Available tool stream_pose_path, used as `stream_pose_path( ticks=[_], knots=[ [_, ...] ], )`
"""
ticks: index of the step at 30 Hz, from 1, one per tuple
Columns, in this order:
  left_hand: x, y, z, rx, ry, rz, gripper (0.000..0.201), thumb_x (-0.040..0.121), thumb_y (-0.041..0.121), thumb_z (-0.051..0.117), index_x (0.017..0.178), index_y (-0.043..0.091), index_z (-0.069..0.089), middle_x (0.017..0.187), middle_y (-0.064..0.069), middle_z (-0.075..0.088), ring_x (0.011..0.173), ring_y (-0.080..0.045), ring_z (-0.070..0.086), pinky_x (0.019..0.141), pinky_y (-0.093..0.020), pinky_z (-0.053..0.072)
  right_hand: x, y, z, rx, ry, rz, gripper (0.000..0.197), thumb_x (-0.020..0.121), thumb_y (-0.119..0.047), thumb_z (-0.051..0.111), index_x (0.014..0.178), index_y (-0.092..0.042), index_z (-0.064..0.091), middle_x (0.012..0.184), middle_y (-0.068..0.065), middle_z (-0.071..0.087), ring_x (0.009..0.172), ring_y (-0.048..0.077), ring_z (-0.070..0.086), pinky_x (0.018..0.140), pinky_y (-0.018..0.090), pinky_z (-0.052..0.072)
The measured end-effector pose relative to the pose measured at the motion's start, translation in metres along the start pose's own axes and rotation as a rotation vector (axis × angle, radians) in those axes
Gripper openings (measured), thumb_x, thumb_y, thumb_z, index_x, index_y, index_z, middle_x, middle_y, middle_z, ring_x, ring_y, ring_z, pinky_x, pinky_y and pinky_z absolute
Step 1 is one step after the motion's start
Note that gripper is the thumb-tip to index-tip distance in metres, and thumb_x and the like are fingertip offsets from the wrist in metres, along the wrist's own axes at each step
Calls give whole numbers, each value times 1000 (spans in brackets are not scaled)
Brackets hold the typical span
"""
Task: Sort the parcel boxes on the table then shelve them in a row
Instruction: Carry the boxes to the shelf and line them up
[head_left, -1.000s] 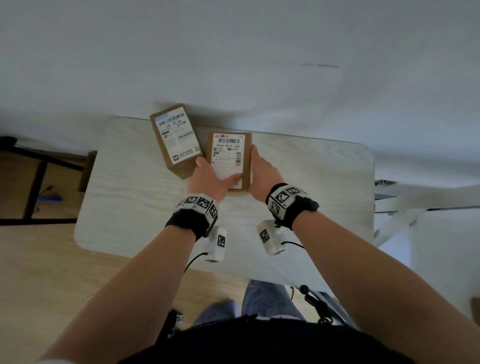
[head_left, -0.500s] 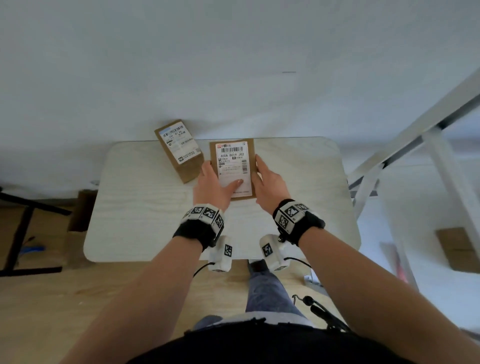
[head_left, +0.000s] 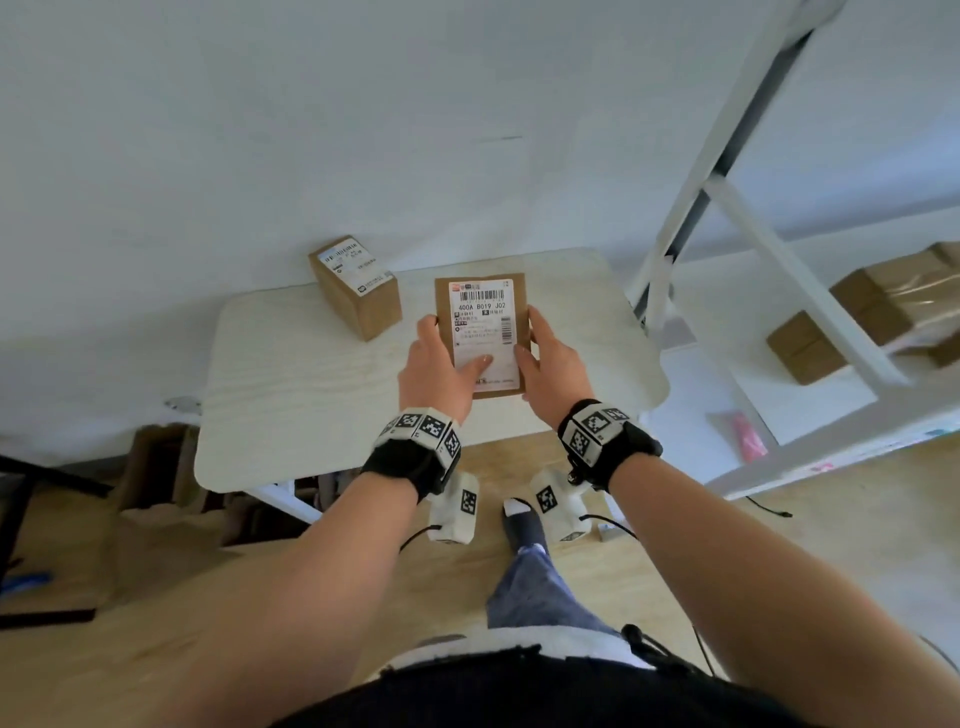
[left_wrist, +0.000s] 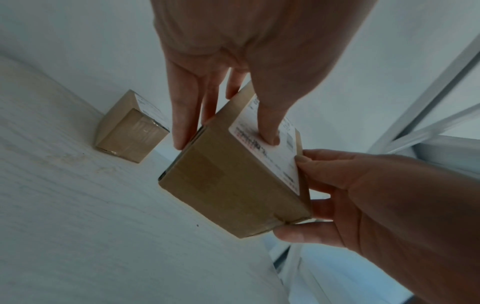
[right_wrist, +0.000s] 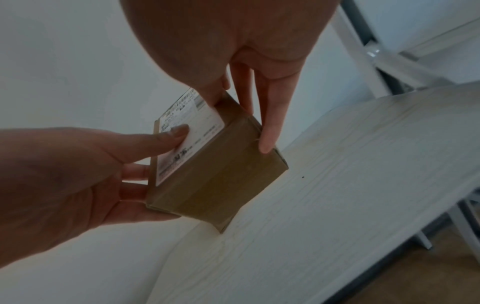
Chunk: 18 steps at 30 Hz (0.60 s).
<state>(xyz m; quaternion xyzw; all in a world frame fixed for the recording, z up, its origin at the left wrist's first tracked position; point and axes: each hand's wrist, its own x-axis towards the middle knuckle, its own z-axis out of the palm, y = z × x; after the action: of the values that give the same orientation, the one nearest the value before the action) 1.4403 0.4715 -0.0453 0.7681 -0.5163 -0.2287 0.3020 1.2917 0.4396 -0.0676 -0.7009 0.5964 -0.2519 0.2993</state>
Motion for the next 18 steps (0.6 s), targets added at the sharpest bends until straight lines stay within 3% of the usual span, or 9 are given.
stream_pose_path(
  ticks=[4, 8, 14, 18],
  knots=[
    [-32, 5, -4, -22, -47, 43, 74, 83, 39, 77, 138, 18, 32, 124, -8, 60, 105, -29, 64, 79, -33, 47, -41, -4, -12, 13, 81, 36, 45, 102, -31, 44, 145, -27, 30, 131, 9, 61, 91, 26, 68, 74, 45, 60],
    [-62, 19, 6, 2, -140, 96, 114, 73, 40, 85, 153, 23, 5, 133, -11, 54, 112, -32, 61, 93, -43, 51, -79, 4, -35, 26, 196, 94, 39, 101, -36, 47, 136, -22, 37, 127, 5, 63, 96, 24, 67, 79, 40, 57],
    [-104, 57, 43, 120, -320, 276, 143, 63, 41, 90, 151, 34, -22, 116, -10, 58, 96, -29, 65, 82, -41, 55, -137, 49, -74, -85, 317, 275, 28, 101, -47, 43, 104, -20, 33, 99, 4, 62, 76, 28, 62, 66, 38, 49],
    [-141, 92, 75, 210, -431, 430, 145, 63, 43, 90, 148, 36, -28, 103, -8, 59, 88, -26, 64, 78, -39, 56, -181, 83, -108, -105, 412, 391, 33, 101, -50, 40, 99, -18, 33, 86, 2, 60, 64, 21, 58, 57, 34, 46]
  ],
)
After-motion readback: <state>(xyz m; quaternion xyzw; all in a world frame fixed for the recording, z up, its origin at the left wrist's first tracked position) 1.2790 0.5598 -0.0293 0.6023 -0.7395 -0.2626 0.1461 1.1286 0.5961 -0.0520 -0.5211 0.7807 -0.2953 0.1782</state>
